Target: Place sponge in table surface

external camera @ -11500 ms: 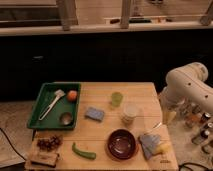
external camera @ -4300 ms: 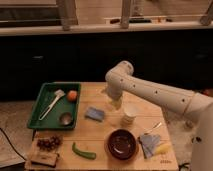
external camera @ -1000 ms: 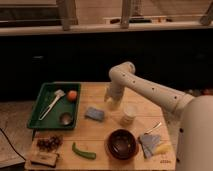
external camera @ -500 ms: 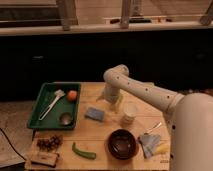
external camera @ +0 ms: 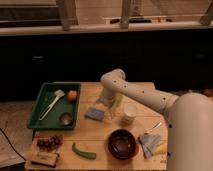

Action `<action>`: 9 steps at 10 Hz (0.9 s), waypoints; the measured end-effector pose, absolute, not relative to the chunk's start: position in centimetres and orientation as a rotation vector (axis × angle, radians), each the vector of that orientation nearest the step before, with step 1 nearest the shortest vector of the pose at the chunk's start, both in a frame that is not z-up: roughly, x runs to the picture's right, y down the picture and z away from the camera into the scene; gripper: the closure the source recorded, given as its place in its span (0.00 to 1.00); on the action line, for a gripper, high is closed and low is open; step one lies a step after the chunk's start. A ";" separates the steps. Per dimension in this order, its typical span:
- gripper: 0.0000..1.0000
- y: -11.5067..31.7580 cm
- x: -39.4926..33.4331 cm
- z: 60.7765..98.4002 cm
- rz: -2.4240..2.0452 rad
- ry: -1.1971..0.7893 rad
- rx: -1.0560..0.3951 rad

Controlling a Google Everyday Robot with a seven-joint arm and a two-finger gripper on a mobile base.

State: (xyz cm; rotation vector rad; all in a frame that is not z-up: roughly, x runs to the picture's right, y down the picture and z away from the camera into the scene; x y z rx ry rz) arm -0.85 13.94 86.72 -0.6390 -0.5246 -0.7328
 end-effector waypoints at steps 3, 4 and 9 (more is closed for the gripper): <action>0.20 15.0 -1.5 87.3 -0.611 -0.473 -0.697; 0.20 15.2 -1.6 87.4 -0.578 -0.453 -0.709; 0.20 16.1 -1.4 88.3 -0.432 -0.359 -0.720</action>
